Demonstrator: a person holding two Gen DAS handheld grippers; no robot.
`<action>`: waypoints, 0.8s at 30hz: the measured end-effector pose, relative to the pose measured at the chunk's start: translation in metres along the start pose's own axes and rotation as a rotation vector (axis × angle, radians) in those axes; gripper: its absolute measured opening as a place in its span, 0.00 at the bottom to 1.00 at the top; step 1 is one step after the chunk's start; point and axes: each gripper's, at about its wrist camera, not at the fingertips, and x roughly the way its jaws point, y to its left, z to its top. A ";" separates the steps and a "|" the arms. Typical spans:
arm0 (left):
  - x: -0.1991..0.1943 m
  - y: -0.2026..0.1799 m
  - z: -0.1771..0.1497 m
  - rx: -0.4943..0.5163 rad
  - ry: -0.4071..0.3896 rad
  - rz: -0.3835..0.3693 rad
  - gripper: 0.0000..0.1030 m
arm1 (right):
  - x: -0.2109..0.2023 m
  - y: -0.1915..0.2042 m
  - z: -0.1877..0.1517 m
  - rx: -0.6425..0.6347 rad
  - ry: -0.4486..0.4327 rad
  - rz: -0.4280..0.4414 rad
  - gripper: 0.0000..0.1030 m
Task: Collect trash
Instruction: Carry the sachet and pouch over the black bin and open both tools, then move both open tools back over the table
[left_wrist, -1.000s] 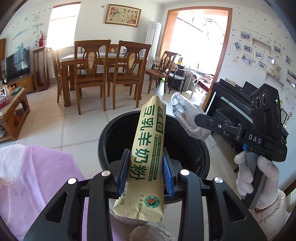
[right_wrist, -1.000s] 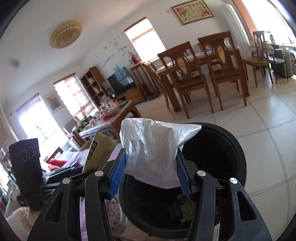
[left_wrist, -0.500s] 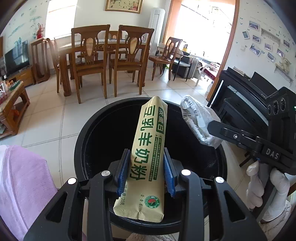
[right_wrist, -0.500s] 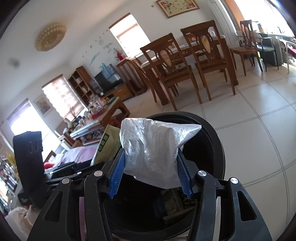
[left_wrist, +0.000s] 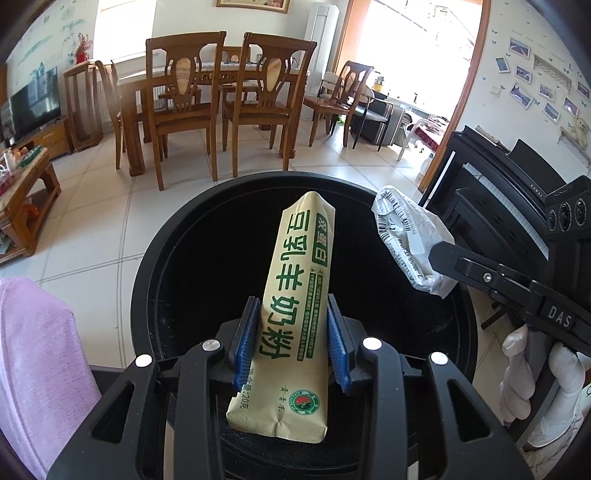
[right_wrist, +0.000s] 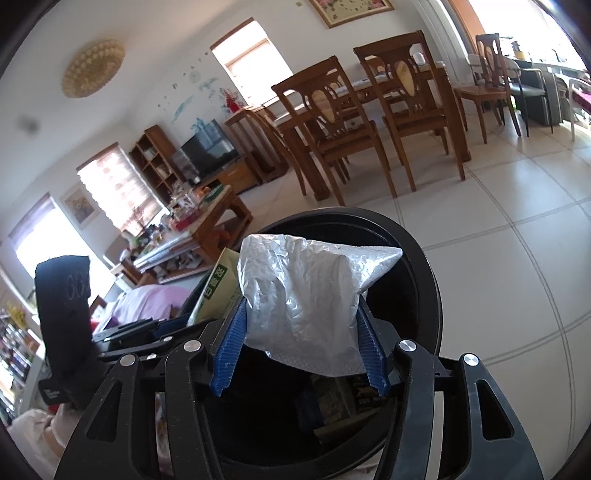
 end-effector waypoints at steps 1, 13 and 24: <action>0.001 -0.001 0.000 0.001 0.002 0.001 0.36 | -0.001 0.002 -0.001 0.002 -0.001 -0.002 0.57; -0.002 -0.007 0.000 0.022 -0.023 0.023 0.61 | -0.004 -0.001 -0.002 0.024 -0.012 -0.009 0.67; -0.042 0.006 -0.009 0.004 -0.095 0.064 0.76 | -0.008 0.015 -0.001 0.034 -0.035 0.013 0.79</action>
